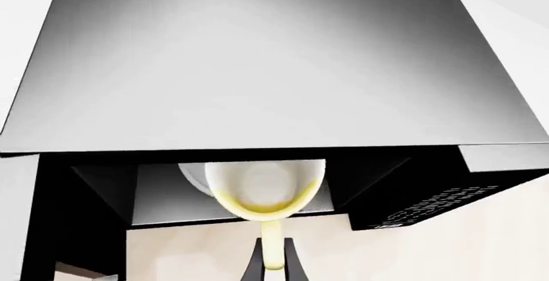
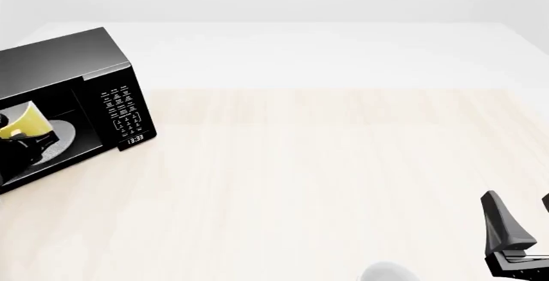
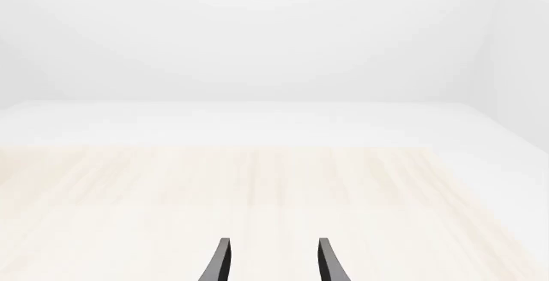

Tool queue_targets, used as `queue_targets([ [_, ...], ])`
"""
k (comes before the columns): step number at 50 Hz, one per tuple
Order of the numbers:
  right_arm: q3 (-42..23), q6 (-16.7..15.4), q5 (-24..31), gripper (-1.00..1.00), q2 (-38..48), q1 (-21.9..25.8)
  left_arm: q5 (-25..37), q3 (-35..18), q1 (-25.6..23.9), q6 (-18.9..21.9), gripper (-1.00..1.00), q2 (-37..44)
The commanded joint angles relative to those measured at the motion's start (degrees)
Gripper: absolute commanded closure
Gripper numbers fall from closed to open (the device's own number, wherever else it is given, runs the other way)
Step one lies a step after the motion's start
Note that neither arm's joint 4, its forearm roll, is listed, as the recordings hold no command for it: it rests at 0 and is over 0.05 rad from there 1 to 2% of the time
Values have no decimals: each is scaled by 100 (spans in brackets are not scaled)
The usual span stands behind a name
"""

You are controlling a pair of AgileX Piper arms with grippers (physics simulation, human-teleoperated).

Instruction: Put the yellow and white mug in the microwave and close it.

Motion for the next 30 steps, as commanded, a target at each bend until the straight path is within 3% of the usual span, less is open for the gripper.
queue_targets([
  [1, 0, 1, 1, -100, -1, 0, 4, -359, 180, 34, 100, 182],
  [30, 0, 0, 0, -100, -1, 0, -22, -990, 431, 133, 100, 689],
])
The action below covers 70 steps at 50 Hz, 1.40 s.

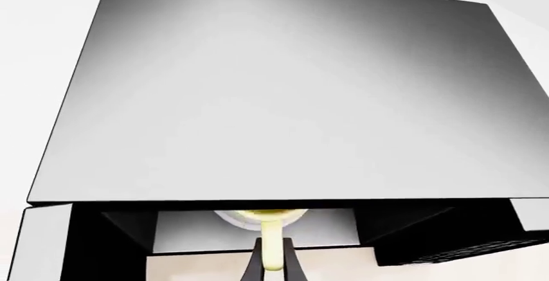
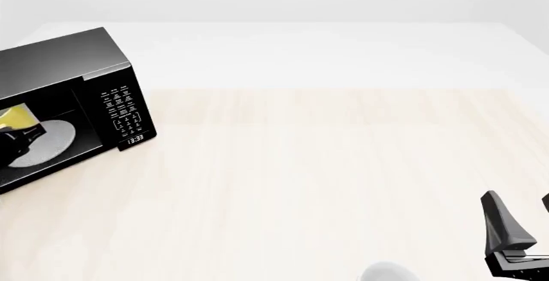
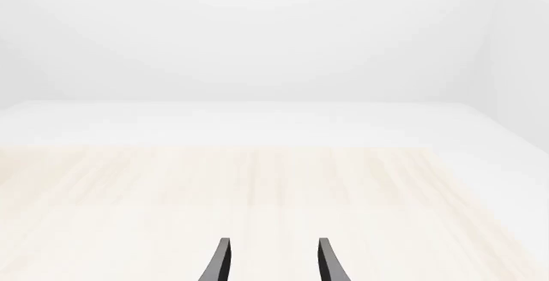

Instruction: Put the yellow and white mug in the microwave and close it.

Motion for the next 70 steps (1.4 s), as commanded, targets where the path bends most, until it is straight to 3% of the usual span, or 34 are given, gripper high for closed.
queue_targets([
  [1, 0, 0, 0, -100, -1, 0, -63, -371, 75, 13, 100, 145],
  [58, 0, -1, 0, -100, 1, 1, -235, -565, 110, 174, 100, 1143],
  [59, 0, -1, 0, -100, 0, -1, -231, -577, 94, 162, -100, 1157],
  [70, 0, 0, 0, -100, 0, -1, -203, -605, 112, 171, -100, 1236],
])
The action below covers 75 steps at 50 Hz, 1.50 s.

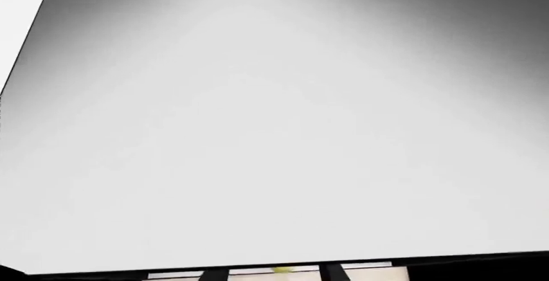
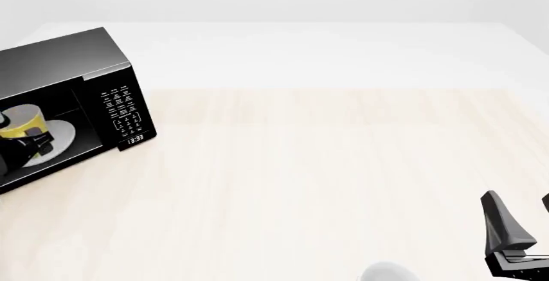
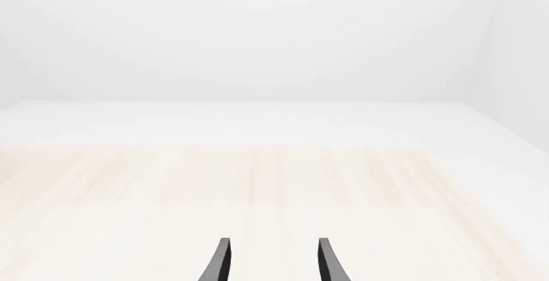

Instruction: Put the yellow and white mug in the microwave and close it.

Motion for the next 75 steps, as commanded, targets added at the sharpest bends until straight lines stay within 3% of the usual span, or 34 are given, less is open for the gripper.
queue_targets([
  [1, 0, 1, 1, -100, -1, 0, 17, -32, 5, 15, -100, 70],
  [43, 0, 0, 1, -100, -1, -1, 137, 647, -189, 15, -100, -555],
  [75, 0, -1, 0, -100, 0, 0, 938, 1183, -448, -30, -100, -2262],
])
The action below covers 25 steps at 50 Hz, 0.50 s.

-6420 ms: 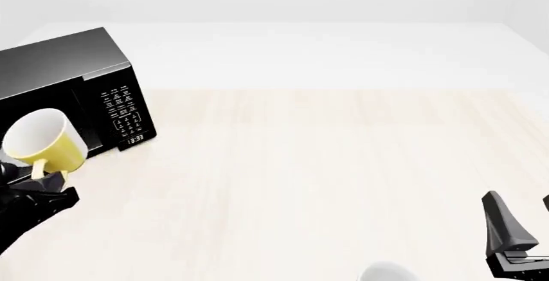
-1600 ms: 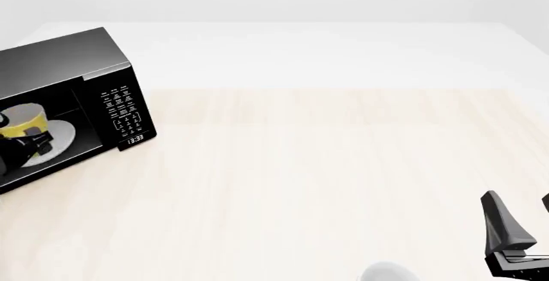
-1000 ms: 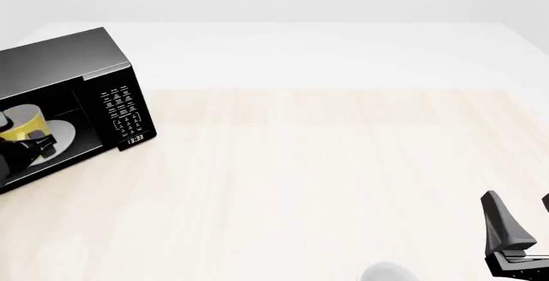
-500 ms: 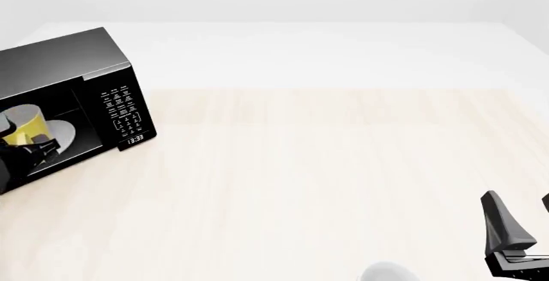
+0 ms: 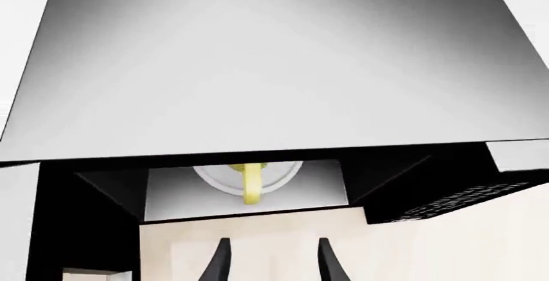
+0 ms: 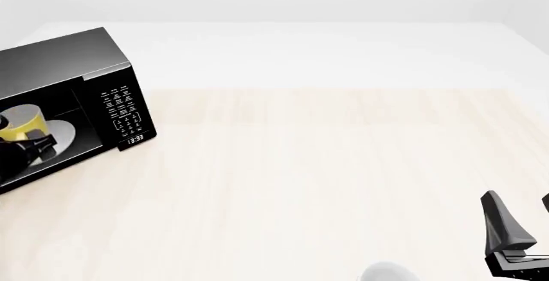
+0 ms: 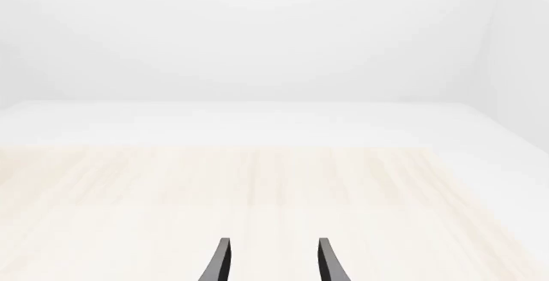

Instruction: Put the yellow and white mug in the microwave and close it.

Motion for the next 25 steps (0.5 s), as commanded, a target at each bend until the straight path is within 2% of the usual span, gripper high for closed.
queue_targets([
  [1, 0, 0, 1, -100, -1, 0, 399, 186, -94, -7, -100, -747],
  [11, 0, 0, -1, -100, 2, -1, 818, 309, -151, 66, -100, -1486],
  [25, 0, 0, 0, -100, 0, 0, 1750, 289, -188, 55, -100, -2647],
])
